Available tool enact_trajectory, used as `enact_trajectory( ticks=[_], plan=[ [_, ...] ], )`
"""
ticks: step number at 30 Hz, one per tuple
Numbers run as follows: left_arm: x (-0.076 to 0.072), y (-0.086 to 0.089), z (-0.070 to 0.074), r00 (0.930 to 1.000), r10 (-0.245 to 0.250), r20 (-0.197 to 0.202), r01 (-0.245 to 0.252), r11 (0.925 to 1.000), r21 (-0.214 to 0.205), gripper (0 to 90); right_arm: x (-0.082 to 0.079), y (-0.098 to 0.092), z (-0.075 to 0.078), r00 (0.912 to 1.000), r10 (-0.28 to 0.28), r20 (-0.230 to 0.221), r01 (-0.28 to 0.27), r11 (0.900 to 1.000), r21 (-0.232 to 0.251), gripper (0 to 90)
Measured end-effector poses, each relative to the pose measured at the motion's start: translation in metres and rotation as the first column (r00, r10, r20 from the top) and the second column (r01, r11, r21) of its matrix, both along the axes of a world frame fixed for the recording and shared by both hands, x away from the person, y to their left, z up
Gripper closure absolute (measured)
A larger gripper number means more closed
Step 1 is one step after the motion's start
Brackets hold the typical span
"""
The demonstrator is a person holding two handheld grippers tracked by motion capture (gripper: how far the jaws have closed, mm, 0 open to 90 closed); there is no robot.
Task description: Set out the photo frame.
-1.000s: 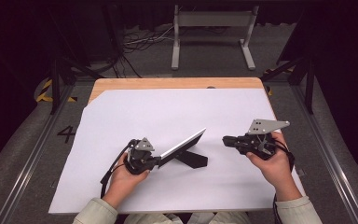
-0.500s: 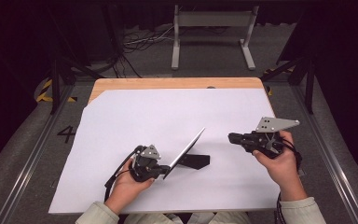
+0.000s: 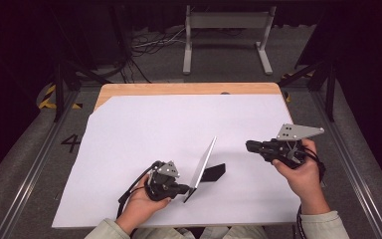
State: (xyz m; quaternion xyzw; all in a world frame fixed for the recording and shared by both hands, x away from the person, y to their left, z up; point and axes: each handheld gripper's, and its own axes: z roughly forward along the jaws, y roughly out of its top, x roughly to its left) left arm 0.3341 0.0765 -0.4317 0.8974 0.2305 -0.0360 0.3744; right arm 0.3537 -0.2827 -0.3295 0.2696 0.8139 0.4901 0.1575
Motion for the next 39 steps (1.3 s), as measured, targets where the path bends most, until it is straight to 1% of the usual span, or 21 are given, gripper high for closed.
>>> enact_trajectory(
  ticks=[2,6,7,8,10,13,15,20,23,24,25,27,29,31,32,33,39],
  plan=[
    [-0.001,-0.002,-0.001,0.9999,-0.008,-0.011,0.008,0.9999,-0.009,90.0,0.000,-0.001,0.001,1.0000,-0.002,0.001,0.002,1.0000,0.002,85.4],
    [-0.004,-0.006,-0.002,0.9994,-0.028,-0.019,0.027,0.9996,-0.006,90.0,-0.001,-0.002,0.002,1.0000,-0.005,0.003,0.005,1.0000,0.006,85.3],
    [-0.005,-0.007,-0.003,0.9991,-0.037,-0.018,0.037,0.9993,-0.004,90.0,-0.001,-0.002,0.002,1.0000,-0.006,0.002,0.006,1.0000,0.007,85.3],
    [-0.006,-0.009,-0.003,0.9988,-0.048,-0.007,0.048,0.9989,-0.001,90.0,-0.001,-0.002,0.002,1.0000,-0.006,0.002,0.006,1.0000,0.008,85.4],
    [-0.008,-0.011,-0.002,0.9983,-0.057,-0.007,0.057,0.9984,0.001,90.0,-0.002,-0.002,0.002,1.0000,-0.003,-0.001,0.003,1.0000,0.008,85.3],
    [-0.009,-0.013,-0.003,0.9974,-0.070,-0.016,0.070,0.9975,-0.010,90.0,-0.001,0.000,0.001,1.0000,0.000,-0.002,0.001,1.0000,0.005,85.3],
    [-0.010,-0.016,-0.003,0.9968,-0.079,-0.012,0.079,0.9968,-0.009,90.0,-0.001,0.000,0.001,1.0000,0.000,0.000,0.000,1.0000,0.005,85.3],
    [-0.014,-0.025,-0.004,0.9934,-0.114,-0.016,0.114,0.9934,-0.016,90.0,-0.002,-0.001,0.002,1.0000,-0.003,0.002,0.003,0.9999,0.009,85.3],
    [-0.016,-0.029,-0.004,0.9927,-0.120,-0.009,0.120,0.9927,-0.014,90.0,-0.002,-0.001,0.003,1.0000,-0.002,0.004,0.002,1.0000,0.009,85.1],
    [-0.016,-0.031,-0.003,0.9928,-0.120,-0.005,0.120,0.9928,-0.008,90.0,-0.002,-0.001,0.003,1.0000,-0.002,0.004,0.002,1.0000,0.009,85.0],
    [-0.016,-0.032,-0.004,0.9922,-0.124,-0.009,0.124,0.9921,-0.017,90.0,-0.002,-0.001,0.003,1.0000,-0.002,0.003,0.002,1.0000,0.009,84.7],
    [-0.017,-0.034,-0.004,0.9921,-0.125,-0.007,0.125,0.9920,-0.017,90.0,-0.003,-0.001,0.004,1.0000,-0.004,-0.001,0.004,0.9999,0.014,83.7],
    [-0.017,-0.036,-0.005,0.9911,-0.133,-0.007,0.133,0.9909,-0.024,90.0,-0.003,-0.001,0.004,0.9999,-0.007,-0.008,0.007,0.9997,0.023,82.5],
    [-0.018,-0.038,-0.005,0.9910,-0.134,-0.008,0.134,0.9908,-0.021,90.0,-0.003,-0.002,0.005,0.9998,-0.011,-0.018,0.011,0.9993,0.034,80.8],
    [-0.018,-0.039,-0.004,0.9912,-0.132,0.000,0.132,0.9911,-0.017,90.0,-0.004,-0.002,0.006,0.9996,-0.014,-0.025,0.015,0.9989,0.045,79.4],
    [-0.019,-0.040,-0.005,0.9908,-0.135,-0.005,0.135,0.9905,-0.025,90.0,-0.004,-0.002,0.006,0.9995,-0.017,-0.027,0.019,0.9985,0.052,78.7],
    [-0.020,-0.044,-0.006,0.9891,-0.147,-0.007,0.147,0.9888,-0.030,90.0,-0.005,-0.001,0.007,0.9994,-0.020,-0.027,0.022,0.9984,0.052,77.1]
  ],
)
